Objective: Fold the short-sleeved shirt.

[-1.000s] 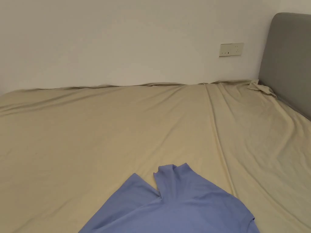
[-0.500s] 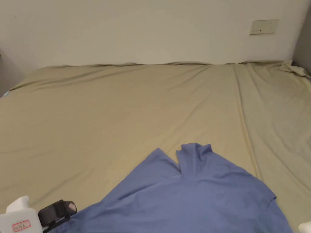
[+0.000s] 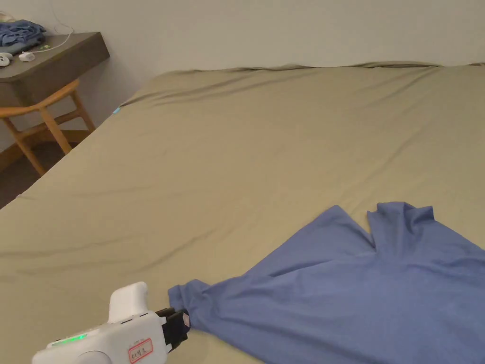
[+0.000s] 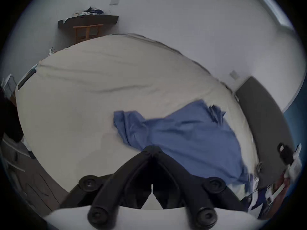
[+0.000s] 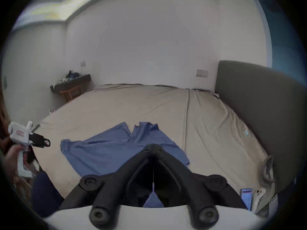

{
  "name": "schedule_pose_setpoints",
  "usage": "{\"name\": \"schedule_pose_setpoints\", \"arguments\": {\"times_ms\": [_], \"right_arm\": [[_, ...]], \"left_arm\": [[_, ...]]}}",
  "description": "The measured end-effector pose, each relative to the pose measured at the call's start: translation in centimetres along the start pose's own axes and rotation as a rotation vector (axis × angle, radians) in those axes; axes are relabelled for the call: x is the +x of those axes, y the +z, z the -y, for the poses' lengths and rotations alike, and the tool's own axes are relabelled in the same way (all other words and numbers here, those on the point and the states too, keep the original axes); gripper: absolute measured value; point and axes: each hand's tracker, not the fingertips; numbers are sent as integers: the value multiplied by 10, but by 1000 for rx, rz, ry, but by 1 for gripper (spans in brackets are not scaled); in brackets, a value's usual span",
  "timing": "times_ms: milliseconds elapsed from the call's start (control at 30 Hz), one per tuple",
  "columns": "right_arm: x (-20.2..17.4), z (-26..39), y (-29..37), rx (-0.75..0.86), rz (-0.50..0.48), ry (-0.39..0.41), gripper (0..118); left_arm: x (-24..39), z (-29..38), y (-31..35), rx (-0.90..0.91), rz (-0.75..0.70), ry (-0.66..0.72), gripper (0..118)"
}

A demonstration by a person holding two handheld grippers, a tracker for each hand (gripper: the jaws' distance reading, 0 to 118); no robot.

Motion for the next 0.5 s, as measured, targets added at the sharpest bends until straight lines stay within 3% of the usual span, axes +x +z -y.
{"name": "schedule_pose_setpoints", "arguments": {"times_ms": [133,167,200,233,500], "right_arm": [[4,-2,-7,-20,-93,-64,3],[7,-1,-9,-24,-97,-67,3],[9,0,-11,-26,-95,-72,3],[9,1,-13,-32,-88,-71,3],[26,11,-43,-121,-55,-84,3]], "left_arm": [[-6,-18,-22,35,-100,-38,0],[-7,-25,-31,56,-134,-73,22],[-8,-32,-43,60,-175,-105,90],[-10,-40,-58,47,-202,-130,118],[-31,-55,-180,-172,-306,-220,118]]}}
